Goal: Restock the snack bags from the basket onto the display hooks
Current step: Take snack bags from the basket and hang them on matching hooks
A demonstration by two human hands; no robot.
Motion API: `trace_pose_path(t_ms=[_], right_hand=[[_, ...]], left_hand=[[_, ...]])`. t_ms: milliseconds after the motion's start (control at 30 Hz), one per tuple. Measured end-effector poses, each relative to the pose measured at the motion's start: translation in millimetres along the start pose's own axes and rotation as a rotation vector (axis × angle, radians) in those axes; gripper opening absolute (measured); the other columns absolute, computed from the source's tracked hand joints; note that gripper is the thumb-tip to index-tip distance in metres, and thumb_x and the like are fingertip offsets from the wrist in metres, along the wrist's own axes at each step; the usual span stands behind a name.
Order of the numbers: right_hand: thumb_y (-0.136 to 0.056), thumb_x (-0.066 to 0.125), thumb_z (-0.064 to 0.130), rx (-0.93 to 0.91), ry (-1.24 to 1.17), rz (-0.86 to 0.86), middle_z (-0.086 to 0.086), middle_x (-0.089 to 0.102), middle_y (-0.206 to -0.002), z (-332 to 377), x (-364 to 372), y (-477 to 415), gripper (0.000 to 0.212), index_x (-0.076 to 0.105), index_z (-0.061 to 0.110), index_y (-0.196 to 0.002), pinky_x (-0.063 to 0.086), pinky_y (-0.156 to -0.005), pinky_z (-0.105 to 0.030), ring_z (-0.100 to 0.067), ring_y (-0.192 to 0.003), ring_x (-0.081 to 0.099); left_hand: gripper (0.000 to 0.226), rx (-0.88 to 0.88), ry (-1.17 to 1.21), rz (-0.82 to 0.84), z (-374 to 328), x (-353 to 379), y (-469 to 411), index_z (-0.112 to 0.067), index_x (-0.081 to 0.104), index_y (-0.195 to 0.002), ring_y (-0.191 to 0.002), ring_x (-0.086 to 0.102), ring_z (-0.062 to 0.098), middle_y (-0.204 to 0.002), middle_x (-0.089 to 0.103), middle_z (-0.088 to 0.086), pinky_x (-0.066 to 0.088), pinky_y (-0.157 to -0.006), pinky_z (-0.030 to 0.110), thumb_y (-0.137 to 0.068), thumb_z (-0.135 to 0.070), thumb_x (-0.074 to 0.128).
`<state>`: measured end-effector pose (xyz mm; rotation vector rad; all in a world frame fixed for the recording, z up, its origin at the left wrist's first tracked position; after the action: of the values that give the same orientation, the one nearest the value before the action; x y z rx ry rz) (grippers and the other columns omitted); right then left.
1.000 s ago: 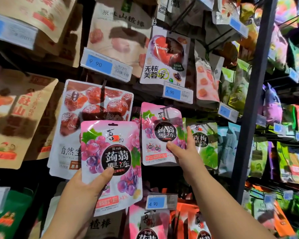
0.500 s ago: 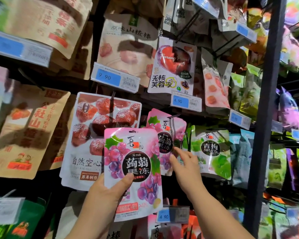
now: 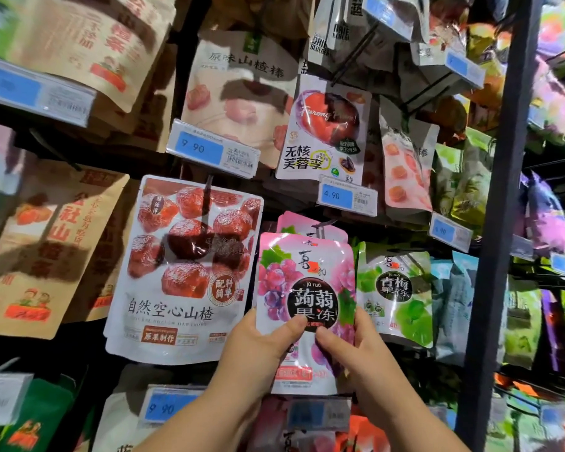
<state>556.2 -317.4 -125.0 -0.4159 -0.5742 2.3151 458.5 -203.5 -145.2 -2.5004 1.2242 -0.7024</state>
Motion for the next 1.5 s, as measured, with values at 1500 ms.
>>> trace_pose_path(t_ms=[1500], right_hand=[[-0.097,0.06,0.035,-0.158,0.397,-0.164,0.027,0.029,-0.145,-1,-21,-63,0.066,0.021,0.05,-0.148,0.028,-0.112,-0.023,0.002,-0.139,0.031]], left_hand=[[0.07,0.332,-0.681,-0.096,-21,21,-78,-0.045,0.016,-0.152,-0.1,0.046,0.009,-0.133,0.035,-0.001,0.032,-0.084,0.019,-0.096,-0.038,0.058]])
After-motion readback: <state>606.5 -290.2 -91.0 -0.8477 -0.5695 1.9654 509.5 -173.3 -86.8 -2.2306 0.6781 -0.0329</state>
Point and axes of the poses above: each hand's wrist, its own y-axis away from the middle knuckle, its own x-axis out of the palm, z = x × y, the point moved 10 cm from there along -y, towards the middle knuckle
